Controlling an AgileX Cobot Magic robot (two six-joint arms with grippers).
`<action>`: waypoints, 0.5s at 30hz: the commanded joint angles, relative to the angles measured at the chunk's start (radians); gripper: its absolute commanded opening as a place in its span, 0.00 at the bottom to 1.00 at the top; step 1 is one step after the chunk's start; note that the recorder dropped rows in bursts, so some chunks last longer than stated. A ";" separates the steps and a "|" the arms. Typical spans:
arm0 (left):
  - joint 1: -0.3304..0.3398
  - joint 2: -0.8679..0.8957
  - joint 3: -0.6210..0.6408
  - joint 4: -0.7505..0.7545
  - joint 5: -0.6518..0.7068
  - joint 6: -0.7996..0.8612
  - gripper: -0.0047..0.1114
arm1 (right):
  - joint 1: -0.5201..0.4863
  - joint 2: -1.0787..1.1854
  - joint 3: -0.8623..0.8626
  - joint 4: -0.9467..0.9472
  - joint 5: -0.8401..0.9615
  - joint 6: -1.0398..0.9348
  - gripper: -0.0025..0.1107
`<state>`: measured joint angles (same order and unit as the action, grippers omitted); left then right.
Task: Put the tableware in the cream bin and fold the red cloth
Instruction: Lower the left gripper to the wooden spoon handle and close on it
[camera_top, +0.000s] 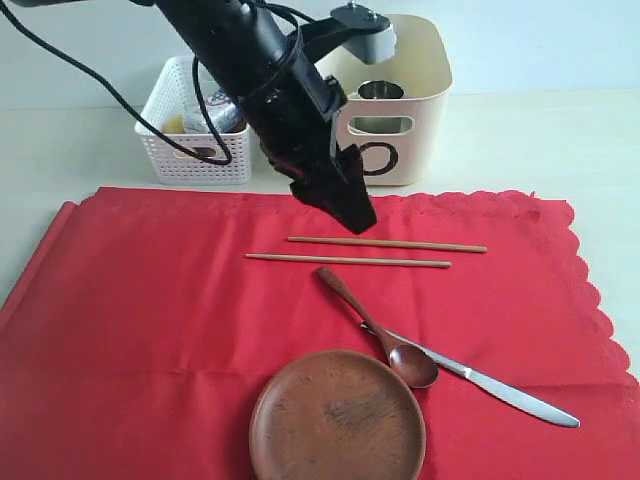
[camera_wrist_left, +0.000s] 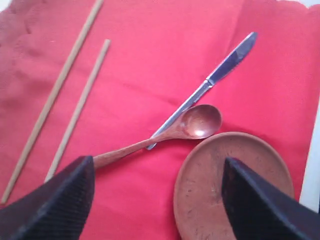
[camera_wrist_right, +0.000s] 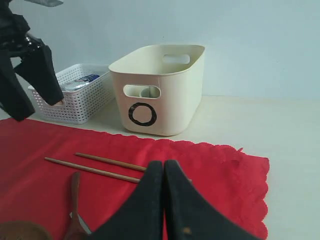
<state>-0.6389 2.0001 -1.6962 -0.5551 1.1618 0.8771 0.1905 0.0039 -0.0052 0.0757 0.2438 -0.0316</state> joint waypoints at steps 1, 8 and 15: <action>-0.003 0.056 -0.005 -0.065 0.025 0.134 0.63 | 0.002 -0.004 0.005 0.001 -0.007 -0.001 0.02; -0.015 0.175 -0.005 -0.067 0.054 0.416 0.63 | 0.002 -0.004 0.005 0.001 -0.007 -0.001 0.02; -0.064 0.253 -0.005 -0.013 0.013 0.691 0.63 | 0.002 -0.004 0.005 0.001 -0.007 -0.001 0.02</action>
<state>-0.6840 2.2378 -1.6967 -0.5798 1.1995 1.4786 0.1905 0.0039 -0.0052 0.0757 0.2438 -0.0316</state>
